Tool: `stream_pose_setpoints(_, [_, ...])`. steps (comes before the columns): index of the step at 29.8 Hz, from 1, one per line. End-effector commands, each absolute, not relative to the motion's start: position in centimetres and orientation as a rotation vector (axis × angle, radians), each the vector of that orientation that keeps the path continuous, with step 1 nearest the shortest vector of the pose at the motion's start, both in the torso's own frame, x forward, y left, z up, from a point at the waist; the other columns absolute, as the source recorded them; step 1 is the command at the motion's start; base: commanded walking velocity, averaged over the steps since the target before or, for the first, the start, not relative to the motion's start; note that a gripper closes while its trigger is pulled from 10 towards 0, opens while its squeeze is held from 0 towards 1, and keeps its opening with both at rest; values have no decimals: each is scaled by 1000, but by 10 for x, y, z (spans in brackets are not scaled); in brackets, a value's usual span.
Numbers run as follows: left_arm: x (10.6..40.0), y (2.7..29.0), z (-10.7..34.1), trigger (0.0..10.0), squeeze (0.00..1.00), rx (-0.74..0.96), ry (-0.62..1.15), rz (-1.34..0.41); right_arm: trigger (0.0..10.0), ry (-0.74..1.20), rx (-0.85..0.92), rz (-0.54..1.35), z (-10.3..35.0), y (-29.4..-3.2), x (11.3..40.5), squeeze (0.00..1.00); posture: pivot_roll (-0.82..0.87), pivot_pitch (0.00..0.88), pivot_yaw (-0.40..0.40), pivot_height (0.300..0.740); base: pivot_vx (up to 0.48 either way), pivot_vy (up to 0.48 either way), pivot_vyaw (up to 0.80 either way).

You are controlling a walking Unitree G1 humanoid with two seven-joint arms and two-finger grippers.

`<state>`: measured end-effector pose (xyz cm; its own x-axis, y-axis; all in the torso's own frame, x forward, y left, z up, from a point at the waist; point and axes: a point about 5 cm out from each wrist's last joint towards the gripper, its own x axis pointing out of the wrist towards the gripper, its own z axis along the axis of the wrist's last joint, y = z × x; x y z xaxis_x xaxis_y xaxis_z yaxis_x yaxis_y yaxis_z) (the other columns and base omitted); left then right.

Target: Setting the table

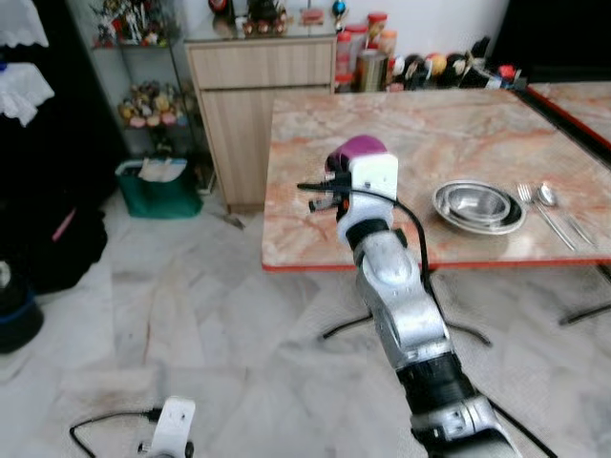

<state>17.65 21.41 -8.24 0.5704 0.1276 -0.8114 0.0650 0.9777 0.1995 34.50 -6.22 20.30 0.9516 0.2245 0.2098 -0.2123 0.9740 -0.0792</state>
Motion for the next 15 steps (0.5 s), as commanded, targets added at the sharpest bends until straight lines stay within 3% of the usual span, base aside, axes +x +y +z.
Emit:
stream_pose_setpoints(1, [188, 214, -77, 10000, 0, 238, 933, 22, 10000, -223, -41, 214, 205, -63, 345, 0, -35, 0, 55, 736, 371, 0, 0])
stream_pose_setpoints(15, [189, 214, -76, 10000, 0, 240, 931, 22, 10000, -226, -30, 196, 205, -66, 345, 0, -31, 0, 59, 736, 397, 0, 0])
